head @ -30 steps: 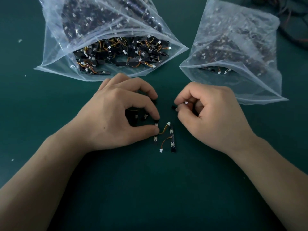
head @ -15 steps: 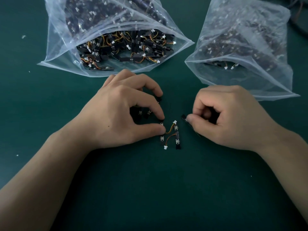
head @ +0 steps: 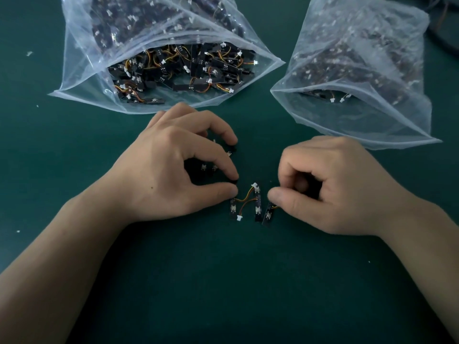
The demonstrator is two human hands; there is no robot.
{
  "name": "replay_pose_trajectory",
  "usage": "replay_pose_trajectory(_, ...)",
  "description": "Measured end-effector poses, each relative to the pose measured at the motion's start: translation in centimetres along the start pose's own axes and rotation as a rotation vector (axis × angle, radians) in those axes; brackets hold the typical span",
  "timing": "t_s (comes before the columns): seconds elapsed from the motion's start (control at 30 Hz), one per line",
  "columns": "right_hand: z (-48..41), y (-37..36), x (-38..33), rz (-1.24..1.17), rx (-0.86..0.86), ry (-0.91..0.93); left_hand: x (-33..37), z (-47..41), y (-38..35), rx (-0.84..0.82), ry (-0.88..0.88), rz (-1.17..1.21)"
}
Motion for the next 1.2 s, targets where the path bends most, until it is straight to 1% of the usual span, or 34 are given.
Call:
replay_pose_trajectory(0.13,0.2,-0.2,-0.2,0.020,-0.032,0.000,0.0,0.1,0.1,0.006,0.004,-0.001)
replay_pose_trajectory(0.6,-0.1,0.2,0.4,-0.021,0.003,-0.009,0.0,0.3,0.1,0.013,0.002,-0.010)
replay_pose_trajectory(0.9,0.0,0.2,0.8,-0.060,-0.009,-0.031,0.1,0.3,0.1,0.027,-0.018,-0.030)
replay_pose_trajectory(1.0,0.1,0.2,0.8,-0.097,0.003,-0.041,0.3,0.4,0.0,0.026,-0.020,-0.029)
replay_pose_trajectory(1.13,0.4,0.9,1.3,-0.248,0.073,-0.079,0.2,0.4,0.3,0.048,-0.022,-0.023)
replay_pose_trajectory(1.2,0.4,1.0,1.4,-0.263,0.087,-0.083,0.1,0.4,0.3,0.047,-0.023,-0.013)
Point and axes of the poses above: each hand's wrist, its own z-axis away from the middle knuckle, its own y-axis out of the back of the hand, x = y × z, the point moved 10 cm from there along -z, towards the middle knuckle, and after that the axes turned 15 degrees about -z, right-handed, at the moved point
